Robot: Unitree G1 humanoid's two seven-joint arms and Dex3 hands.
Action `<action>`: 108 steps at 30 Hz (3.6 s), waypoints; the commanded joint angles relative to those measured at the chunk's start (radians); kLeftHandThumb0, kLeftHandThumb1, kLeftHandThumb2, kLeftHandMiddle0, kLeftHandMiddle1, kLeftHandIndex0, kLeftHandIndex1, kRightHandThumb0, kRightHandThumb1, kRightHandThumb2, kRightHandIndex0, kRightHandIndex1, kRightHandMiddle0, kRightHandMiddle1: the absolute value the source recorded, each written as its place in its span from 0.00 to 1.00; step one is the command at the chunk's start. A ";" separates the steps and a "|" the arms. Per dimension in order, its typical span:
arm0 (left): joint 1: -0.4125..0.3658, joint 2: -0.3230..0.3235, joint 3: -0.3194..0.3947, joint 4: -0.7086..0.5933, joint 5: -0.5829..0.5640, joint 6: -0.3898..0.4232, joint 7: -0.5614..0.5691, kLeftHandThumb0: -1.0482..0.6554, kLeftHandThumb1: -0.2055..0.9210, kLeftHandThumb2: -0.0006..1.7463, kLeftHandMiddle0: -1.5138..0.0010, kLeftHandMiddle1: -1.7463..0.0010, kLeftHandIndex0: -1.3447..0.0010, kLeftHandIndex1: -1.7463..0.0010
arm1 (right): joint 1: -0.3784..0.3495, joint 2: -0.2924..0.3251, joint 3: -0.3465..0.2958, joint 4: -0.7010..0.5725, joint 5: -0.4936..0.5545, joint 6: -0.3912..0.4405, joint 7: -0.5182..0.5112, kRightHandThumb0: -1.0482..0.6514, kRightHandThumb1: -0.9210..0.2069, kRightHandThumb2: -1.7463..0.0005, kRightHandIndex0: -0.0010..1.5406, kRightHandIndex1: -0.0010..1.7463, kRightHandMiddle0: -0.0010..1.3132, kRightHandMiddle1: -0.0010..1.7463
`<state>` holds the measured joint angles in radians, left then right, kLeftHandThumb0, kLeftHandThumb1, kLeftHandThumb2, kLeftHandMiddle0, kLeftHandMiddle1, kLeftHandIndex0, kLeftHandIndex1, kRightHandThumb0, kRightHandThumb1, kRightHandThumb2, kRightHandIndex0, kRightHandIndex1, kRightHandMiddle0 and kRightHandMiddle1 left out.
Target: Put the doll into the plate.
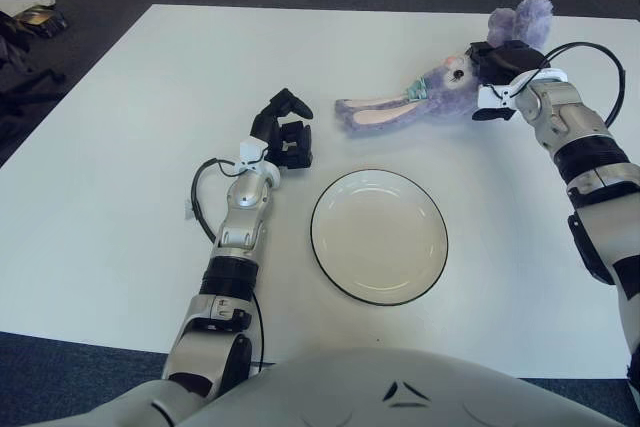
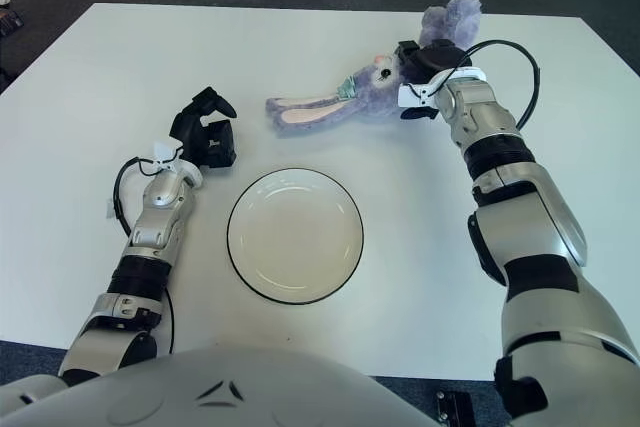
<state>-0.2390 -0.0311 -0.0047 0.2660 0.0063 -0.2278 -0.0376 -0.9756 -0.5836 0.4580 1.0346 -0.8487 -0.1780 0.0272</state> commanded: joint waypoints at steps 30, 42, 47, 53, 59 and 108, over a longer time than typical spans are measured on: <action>0.100 -0.008 -0.008 0.025 0.018 -0.028 0.023 0.34 0.45 0.76 0.22 0.00 0.54 0.00 | -0.014 0.115 0.024 0.259 0.086 0.059 -0.016 0.38 0.63 0.42 0.24 0.54 0.00 0.45; 0.099 -0.006 -0.007 0.024 0.010 -0.031 0.017 0.34 0.45 0.77 0.22 0.00 0.54 0.00 | 0.010 0.139 0.053 0.265 0.077 0.147 -0.181 0.62 0.75 0.24 0.17 0.87 0.00 0.87; 0.096 -0.006 -0.005 0.025 0.008 -0.027 0.017 0.34 0.45 0.77 0.22 0.00 0.54 0.00 | 0.019 0.148 0.052 0.264 0.082 0.166 -0.252 0.82 0.54 0.29 0.30 0.97 0.21 0.98; 0.089 -0.004 -0.003 0.033 0.007 -0.027 0.015 0.34 0.44 0.77 0.22 0.00 0.54 0.00 | 0.052 0.152 0.009 0.251 0.124 0.111 -0.404 0.90 0.58 0.22 0.40 1.00 0.51 1.00; 0.081 -0.001 0.000 0.046 0.006 -0.035 0.013 0.34 0.44 0.77 0.22 0.00 0.54 0.00 | 0.072 0.163 -0.040 0.250 0.174 0.070 -0.493 0.90 0.55 0.24 0.40 1.00 0.65 1.00; 0.027 0.006 0.017 0.151 0.011 -0.075 0.034 0.34 0.44 0.77 0.22 0.00 0.54 0.00 | 0.315 0.130 -0.206 -0.545 0.251 0.003 -0.397 0.92 0.66 0.15 0.47 1.00 0.74 1.00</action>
<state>-0.2809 -0.0260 0.0019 0.3479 0.0147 -0.2899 -0.0186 -0.7050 -0.4554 0.2724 0.6525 -0.6019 -0.2104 -0.4137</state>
